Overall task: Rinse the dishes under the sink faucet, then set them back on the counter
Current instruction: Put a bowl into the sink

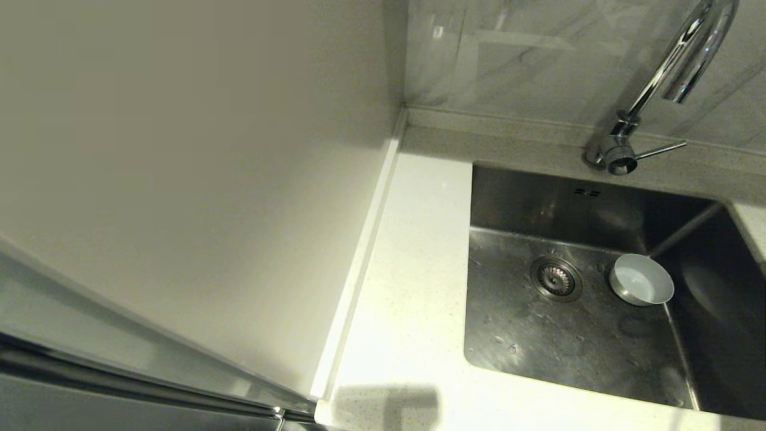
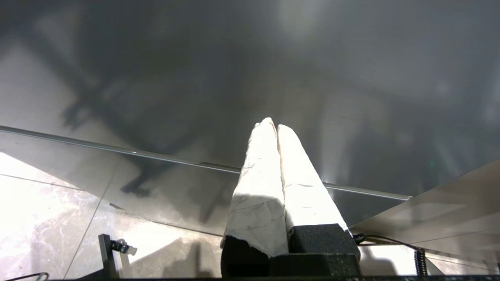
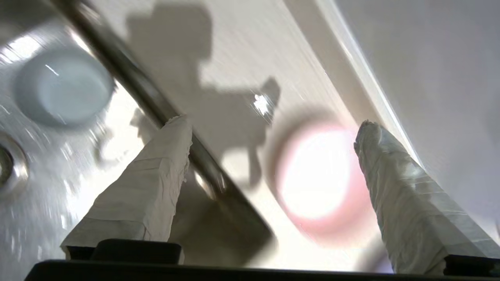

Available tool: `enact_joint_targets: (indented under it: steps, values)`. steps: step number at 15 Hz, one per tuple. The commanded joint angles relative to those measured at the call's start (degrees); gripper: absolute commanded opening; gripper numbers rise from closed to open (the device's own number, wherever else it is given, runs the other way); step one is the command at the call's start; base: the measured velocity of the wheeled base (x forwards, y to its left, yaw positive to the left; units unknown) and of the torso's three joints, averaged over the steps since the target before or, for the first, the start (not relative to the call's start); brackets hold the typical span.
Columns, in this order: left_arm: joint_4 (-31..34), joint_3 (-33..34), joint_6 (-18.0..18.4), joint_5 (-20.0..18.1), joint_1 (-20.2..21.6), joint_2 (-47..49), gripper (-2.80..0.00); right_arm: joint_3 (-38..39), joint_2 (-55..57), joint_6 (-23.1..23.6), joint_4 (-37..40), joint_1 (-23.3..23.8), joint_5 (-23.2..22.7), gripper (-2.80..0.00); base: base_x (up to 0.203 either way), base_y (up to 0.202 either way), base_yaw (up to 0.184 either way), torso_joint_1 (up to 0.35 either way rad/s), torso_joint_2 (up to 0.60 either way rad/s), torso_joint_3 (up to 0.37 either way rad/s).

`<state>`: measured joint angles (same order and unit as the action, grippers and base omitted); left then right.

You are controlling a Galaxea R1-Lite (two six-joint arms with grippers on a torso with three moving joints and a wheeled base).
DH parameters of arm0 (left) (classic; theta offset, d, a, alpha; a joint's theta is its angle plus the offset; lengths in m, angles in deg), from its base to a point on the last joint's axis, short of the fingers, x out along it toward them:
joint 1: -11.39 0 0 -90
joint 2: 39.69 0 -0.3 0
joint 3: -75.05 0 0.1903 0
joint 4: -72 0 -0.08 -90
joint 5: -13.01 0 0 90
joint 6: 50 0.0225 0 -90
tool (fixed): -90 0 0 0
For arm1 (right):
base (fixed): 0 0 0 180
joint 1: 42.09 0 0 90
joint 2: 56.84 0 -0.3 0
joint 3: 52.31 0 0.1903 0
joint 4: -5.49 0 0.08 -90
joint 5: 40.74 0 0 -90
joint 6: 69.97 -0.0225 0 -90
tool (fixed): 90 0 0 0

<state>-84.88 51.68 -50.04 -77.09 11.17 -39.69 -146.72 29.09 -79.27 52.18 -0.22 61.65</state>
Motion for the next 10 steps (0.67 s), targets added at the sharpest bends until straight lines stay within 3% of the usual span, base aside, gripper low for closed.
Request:
enact_joint_targets:
  steps: [1, 3, 10]
  values:
    - [-0.02, 0.18, -0.04, 0.01, -0.04, 0.0, -2.8, -2.57, -1.71, -0.03, 8.07, 6.72, -3.13, 0.0, 0.0, 0.0, 0.0, 0.0, 0.0, 0.0]
    - [-0.02, 0.18, -0.04, 0.01, -0.03, 0.0, -2.8, -1.11, -1.66, 0.22, 8.48, 9.2, -7.23, 0.0, 0.0, 0.0, 0.0, 0.0, 0.0, 0.0]
    - [-0.02, 0.18, -0.04, 0.01, -0.04, 0.0, -2.8, 6.32, 0.94, 0.41, 8.41, 11.28, -11.87, 0.0, 0.0, 0.0, 0.0, 0.0, 0.0, 0.0]
